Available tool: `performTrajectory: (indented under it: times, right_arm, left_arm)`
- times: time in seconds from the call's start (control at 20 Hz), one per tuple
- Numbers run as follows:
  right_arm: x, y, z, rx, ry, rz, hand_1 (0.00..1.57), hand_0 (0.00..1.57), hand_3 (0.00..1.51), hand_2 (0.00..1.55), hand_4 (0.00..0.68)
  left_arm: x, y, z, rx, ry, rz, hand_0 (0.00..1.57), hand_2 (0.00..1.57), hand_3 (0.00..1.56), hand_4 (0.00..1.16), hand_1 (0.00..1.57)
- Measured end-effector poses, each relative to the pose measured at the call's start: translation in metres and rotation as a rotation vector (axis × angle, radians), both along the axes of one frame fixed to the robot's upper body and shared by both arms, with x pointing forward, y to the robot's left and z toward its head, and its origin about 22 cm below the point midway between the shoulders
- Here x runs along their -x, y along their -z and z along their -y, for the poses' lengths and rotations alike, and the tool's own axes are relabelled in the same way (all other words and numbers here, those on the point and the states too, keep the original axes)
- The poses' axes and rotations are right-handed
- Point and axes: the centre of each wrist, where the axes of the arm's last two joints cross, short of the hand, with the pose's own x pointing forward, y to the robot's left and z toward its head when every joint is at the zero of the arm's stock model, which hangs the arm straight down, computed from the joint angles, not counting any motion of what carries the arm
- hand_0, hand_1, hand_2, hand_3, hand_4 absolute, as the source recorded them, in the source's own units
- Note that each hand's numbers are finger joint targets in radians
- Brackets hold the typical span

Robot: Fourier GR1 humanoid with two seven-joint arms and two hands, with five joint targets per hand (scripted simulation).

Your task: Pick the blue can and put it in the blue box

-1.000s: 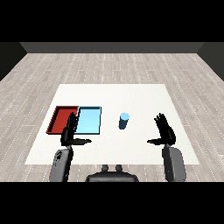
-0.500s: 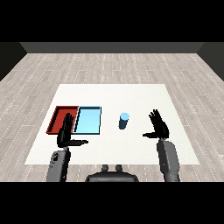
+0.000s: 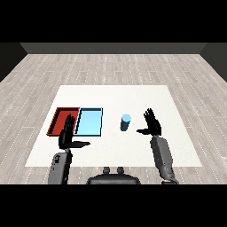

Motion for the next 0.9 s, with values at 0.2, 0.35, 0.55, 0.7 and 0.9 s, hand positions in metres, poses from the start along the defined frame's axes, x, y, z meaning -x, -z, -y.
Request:
performTrajectory:
  times: [0.2,0.35,0.55,0.7,0.9]
  right_arm:
    - [-0.01,0.002,-0.01,0.005,-0.003,-0.017,0.0,0.0,0.0,0.0,0.0]
    - [-0.012,0.014,-0.016,0.002,-0.017,-0.027,0.0,0.0,0.0,0.0,0.0]
    - [-0.014,0.024,-0.031,-0.016,-0.037,-0.036,0.0,0.0,0.0,0.0,0.0]
    - [-0.017,0.027,-0.042,-0.015,-0.057,-0.045,0.0,0.0,0.0,0.0,0.0]
    - [-0.03,0.025,-0.056,0.026,-0.072,-0.056,0.0,0.0,0.0,0.0,0.0]
  left_arm:
    - [-0.001,0.0,0.002,0.0,-0.006,0.0,0.0,0.0,0.0,0.0,0.0]
    - [-0.005,-0.004,0.0,0.003,0.001,-0.005,0.0,0.0,0.0,0.0,0.0]
    - [-0.002,-0.003,0.001,-0.001,0.0,-0.004,0.0,0.0,0.0,0.0,0.0]
    - [-0.003,-0.001,0.001,0.004,-0.001,-0.007,0.0,0.0,0.0,0.0,0.0]
    - [0.004,0.0,-0.004,0.004,-0.005,-0.001,0.0,0.0,0.0,0.0,0.0]
